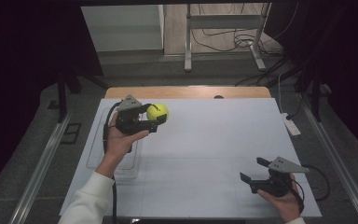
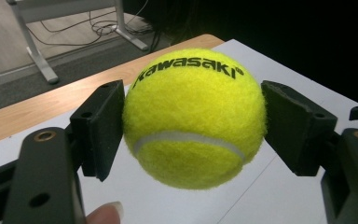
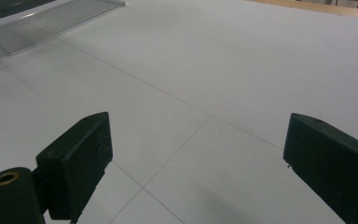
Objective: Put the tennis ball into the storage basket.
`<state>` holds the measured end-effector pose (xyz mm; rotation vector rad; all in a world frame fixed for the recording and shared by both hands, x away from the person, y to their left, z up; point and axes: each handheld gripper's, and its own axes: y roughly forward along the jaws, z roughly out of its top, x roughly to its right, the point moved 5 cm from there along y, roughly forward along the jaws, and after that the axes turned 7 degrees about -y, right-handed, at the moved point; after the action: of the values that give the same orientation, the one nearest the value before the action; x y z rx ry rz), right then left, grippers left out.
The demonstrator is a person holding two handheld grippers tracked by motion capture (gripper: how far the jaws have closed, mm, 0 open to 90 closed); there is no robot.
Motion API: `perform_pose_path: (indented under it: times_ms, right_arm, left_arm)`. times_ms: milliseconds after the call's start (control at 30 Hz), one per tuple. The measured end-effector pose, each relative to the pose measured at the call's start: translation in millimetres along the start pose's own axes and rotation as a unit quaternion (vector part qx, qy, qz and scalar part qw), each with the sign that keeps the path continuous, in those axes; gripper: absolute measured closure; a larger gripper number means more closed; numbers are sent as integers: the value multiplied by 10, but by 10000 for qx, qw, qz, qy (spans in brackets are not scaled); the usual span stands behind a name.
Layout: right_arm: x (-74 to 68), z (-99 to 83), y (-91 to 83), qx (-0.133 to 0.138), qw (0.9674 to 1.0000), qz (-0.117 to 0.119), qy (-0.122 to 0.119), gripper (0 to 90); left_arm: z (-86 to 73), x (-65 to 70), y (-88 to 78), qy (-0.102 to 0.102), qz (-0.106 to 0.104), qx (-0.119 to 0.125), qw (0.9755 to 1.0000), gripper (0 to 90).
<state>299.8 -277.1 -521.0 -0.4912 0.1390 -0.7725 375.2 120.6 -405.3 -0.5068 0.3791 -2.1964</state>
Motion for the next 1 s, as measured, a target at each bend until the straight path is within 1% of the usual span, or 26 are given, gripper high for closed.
perform_pose_path:
  times_ms: [267, 400, 1000]
  right_arm:
    - [-1, 0, 2, 5, 10000, 8, 1, 82]
    - [3, 0, 0, 6, 10000, -9, 3, 83]
    - [1, 6, 5, 19, 10000, 5, -6, 82]
  left_arm:
    - [6, -53, -23, -64, 76, 43, 9999, 264]
    - [10, -101, -48, -116, 147, 80, 9998, 265]
    - [-8, -277, -115, -217, 374, 99, 9990, 265]
